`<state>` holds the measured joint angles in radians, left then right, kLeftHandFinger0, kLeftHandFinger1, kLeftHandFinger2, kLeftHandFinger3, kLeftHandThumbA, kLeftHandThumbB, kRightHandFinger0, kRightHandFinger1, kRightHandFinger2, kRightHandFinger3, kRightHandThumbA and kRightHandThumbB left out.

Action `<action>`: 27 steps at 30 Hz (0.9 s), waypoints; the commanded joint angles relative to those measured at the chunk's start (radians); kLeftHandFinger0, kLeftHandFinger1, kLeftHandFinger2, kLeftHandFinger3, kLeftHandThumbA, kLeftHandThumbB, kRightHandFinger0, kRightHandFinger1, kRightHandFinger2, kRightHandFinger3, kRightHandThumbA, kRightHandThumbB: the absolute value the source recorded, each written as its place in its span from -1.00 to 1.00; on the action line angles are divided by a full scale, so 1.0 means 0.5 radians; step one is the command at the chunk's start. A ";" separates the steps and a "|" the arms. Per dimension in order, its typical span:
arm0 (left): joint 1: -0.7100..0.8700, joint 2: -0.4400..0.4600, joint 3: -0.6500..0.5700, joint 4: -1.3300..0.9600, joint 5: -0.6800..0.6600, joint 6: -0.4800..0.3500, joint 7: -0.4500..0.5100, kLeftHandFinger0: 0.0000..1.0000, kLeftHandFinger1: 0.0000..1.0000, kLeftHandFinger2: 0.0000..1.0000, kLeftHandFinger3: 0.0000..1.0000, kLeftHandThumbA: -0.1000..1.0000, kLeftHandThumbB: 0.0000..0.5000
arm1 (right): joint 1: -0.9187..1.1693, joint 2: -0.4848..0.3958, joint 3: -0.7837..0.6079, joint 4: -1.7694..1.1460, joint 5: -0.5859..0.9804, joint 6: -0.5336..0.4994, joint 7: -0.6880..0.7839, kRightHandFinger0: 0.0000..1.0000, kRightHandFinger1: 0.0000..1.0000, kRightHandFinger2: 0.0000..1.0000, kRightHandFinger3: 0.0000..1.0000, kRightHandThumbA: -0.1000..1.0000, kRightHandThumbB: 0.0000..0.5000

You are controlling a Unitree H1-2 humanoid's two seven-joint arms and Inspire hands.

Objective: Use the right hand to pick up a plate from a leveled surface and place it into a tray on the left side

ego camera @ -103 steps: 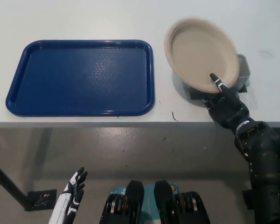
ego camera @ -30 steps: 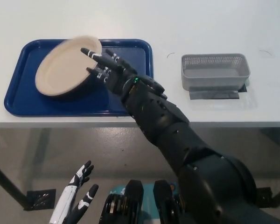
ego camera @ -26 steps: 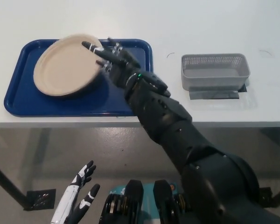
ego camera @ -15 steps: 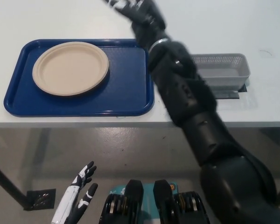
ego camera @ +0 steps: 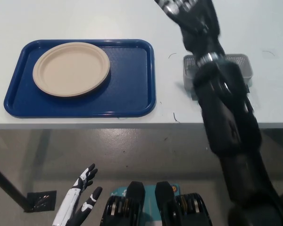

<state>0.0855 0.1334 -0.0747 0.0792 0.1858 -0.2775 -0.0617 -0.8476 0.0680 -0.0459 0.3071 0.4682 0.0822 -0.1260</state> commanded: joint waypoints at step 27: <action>-0.074 -0.030 0.002 0.014 -0.035 -0.146 0.026 1.00 1.00 1.00 1.00 1.00 -0.73 | 1.912 -0.518 0.280 -0.812 -0.923 -0.900 0.278 1.00 1.00 1.00 1.00 1.00 0.14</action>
<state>0.0746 0.1177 -0.0748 0.1224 0.1835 -0.2793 -0.0614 0.1606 -0.1553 0.0649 -0.2333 0.1979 -0.1101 -0.0424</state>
